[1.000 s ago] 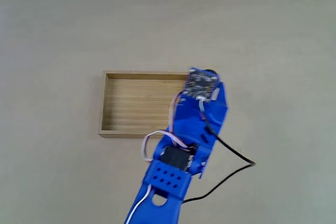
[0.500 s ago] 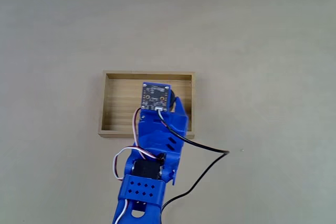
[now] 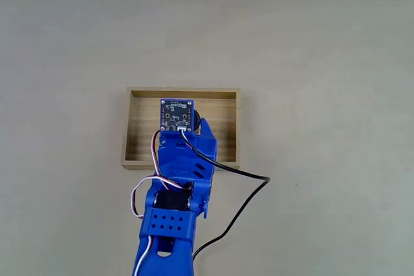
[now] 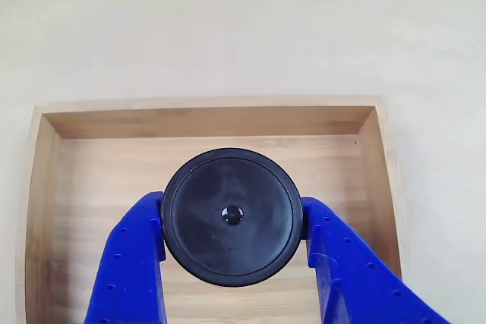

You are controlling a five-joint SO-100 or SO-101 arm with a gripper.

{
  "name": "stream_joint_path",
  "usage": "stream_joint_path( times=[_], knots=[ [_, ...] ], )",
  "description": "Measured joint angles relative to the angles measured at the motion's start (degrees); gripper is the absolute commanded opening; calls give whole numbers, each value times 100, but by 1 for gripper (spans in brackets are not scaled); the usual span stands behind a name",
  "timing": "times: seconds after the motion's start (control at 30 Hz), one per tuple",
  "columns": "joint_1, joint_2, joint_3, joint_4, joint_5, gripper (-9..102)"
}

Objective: Place the black cylinder in the wooden box then return to rest.

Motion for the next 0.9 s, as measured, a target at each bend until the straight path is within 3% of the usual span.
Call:
stream_joint_path(
  times=[0.9],
  knots=[
    [-105, 984, -281, -580, 0, 20]
  ],
)
